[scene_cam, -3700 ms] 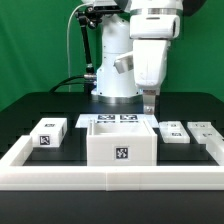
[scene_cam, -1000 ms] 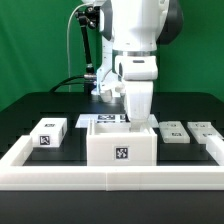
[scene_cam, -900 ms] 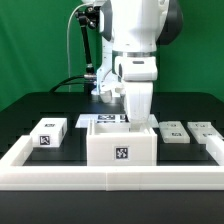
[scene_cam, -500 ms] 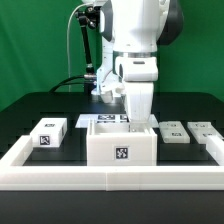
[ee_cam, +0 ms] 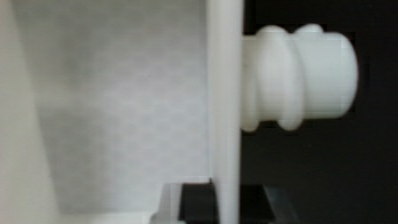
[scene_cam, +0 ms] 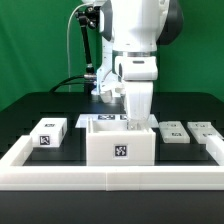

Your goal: Assemble cabinet

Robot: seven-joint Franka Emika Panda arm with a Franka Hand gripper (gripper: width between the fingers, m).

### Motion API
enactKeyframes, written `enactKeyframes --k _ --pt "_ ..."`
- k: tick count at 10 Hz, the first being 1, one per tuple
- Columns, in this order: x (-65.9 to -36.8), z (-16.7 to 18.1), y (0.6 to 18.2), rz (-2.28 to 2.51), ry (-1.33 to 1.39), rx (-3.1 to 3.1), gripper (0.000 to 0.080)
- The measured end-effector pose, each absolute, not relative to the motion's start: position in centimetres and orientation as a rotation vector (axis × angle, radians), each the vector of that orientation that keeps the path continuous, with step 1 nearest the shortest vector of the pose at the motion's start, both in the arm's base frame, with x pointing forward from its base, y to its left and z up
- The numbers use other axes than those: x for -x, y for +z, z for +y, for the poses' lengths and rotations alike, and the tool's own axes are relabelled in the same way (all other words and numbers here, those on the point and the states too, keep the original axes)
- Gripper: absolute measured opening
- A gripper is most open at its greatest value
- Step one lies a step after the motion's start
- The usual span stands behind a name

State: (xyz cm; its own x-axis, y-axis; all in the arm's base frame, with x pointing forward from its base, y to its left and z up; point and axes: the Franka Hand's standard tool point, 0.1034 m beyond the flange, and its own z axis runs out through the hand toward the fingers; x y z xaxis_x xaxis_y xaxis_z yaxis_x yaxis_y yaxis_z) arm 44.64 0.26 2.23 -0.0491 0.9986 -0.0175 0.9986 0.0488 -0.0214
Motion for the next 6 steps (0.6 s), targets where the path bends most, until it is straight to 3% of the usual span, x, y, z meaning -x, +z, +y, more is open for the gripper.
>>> enactKeyframes --k 6 --pt "-44.89 0.44 2.25 -2.278 0.038 2.162 0.0034"
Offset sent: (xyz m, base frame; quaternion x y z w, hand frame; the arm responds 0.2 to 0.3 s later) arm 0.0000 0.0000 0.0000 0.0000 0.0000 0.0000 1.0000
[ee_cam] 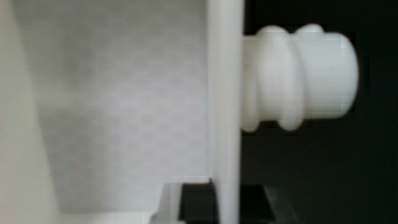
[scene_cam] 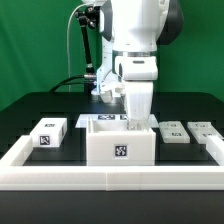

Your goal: Assemble cabinet

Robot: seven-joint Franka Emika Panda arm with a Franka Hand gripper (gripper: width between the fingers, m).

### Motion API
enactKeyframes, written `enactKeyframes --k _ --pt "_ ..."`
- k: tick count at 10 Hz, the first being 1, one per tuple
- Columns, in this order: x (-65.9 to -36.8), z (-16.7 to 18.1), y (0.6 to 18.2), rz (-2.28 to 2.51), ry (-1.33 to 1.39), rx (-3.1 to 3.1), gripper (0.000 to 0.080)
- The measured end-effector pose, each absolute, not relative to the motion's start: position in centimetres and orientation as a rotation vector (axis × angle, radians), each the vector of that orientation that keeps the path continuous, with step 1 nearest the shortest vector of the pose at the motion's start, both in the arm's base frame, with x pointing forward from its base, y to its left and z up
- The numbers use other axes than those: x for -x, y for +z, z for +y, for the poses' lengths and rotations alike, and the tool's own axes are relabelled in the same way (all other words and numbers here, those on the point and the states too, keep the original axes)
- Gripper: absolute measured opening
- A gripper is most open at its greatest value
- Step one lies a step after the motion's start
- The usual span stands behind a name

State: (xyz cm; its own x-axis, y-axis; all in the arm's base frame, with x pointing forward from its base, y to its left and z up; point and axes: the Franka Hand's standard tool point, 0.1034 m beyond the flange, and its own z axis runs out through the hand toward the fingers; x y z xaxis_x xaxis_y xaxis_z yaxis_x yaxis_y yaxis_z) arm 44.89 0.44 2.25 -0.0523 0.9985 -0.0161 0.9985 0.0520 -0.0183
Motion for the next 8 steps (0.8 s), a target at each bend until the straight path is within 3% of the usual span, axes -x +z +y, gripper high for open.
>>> enactKeyframes --k 8 --pt "-49.6 8.9 2.3 -2.231 -0.068 2.216 0.0034"
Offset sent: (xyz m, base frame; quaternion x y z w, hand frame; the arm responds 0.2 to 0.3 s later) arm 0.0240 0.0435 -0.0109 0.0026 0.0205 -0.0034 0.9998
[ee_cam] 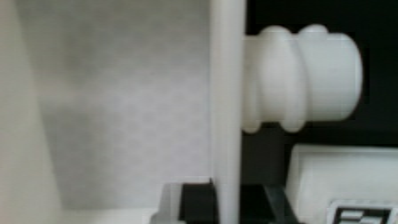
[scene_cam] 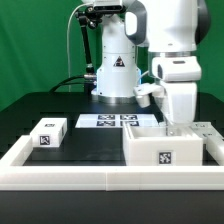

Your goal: Assemble cabinet

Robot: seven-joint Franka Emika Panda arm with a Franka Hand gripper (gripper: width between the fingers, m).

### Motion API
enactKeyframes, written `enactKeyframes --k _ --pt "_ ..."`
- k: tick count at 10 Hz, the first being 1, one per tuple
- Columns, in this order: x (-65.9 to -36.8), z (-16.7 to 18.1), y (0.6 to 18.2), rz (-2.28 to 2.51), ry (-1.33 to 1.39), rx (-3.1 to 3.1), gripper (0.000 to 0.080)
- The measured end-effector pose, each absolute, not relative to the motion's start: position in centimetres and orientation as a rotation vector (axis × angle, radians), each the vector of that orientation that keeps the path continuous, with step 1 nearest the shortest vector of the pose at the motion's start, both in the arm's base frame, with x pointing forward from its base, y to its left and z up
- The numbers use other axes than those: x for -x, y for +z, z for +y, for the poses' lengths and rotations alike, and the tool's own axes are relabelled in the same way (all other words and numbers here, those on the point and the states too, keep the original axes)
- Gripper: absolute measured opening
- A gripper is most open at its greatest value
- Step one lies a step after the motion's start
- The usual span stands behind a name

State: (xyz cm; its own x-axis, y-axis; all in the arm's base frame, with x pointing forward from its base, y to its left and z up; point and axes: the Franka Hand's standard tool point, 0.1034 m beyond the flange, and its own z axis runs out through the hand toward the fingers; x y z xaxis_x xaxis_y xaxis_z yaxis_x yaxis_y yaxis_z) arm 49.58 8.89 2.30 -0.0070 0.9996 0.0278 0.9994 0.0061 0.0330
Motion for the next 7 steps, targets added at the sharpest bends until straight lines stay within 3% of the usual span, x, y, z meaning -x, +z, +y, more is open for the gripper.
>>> enactKeyframes --k 7 --pt "-51.3 11.5 2.4 2.222 0.089 -2.208 0.0034"
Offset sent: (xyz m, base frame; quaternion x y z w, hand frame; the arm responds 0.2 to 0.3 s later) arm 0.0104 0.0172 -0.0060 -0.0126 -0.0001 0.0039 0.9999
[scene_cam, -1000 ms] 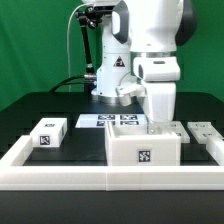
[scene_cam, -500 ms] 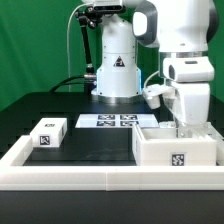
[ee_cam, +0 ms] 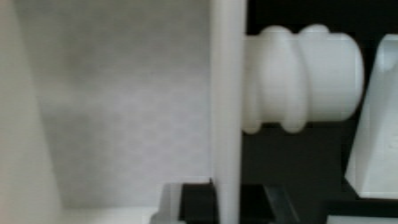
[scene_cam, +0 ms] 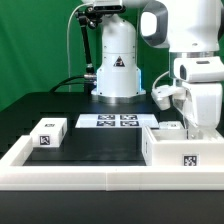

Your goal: Assemble cabinet

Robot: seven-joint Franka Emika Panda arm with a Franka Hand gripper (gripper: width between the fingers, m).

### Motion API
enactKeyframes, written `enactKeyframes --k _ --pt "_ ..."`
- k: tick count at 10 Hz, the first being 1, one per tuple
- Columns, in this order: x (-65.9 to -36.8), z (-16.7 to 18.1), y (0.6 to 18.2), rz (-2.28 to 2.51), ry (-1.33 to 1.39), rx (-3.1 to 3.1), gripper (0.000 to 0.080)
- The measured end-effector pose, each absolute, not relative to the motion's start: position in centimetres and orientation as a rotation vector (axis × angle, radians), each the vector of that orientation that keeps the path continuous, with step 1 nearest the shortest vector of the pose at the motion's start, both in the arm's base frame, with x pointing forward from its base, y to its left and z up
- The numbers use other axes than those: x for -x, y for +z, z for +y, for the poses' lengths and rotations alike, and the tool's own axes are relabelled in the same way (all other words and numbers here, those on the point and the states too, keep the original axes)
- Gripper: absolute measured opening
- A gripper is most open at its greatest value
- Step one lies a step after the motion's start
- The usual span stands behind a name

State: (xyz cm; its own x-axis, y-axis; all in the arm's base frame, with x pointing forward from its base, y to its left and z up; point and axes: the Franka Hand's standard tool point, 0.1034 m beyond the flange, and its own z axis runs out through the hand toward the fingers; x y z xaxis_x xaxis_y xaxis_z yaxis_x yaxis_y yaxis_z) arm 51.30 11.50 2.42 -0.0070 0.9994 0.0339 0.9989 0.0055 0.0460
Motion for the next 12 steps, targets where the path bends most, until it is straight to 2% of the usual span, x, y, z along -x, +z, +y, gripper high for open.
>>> enactKeyframes --k 4,5,6,7,8,9,10,11,12 --pt "-51.4 11.97 2.45 2.23 0.078 -2.207 0.0034" --pt "-51.41 11.94 2.44 2.23 0.078 -2.208 0.0216" --pt "-51.41 11.93 2.44 2.23 0.078 -2.208 0.0216" --pt "-51.41 11.91 2.44 2.229 0.078 -2.209 0.0351" --pt "-51.41 11.89 2.43 2.229 0.078 -2.209 0.0351" --pt "-51.41 11.87 2.43 2.228 0.078 -2.209 0.0569" --pt "-51.41 11.86 2.43 2.228 0.078 -2.209 0.0705" --pt "-51.41 11.84 2.43 2.228 0.078 -2.21 0.078" --pt "-51.41 11.83 2.43 2.228 0.077 -2.21 0.078"
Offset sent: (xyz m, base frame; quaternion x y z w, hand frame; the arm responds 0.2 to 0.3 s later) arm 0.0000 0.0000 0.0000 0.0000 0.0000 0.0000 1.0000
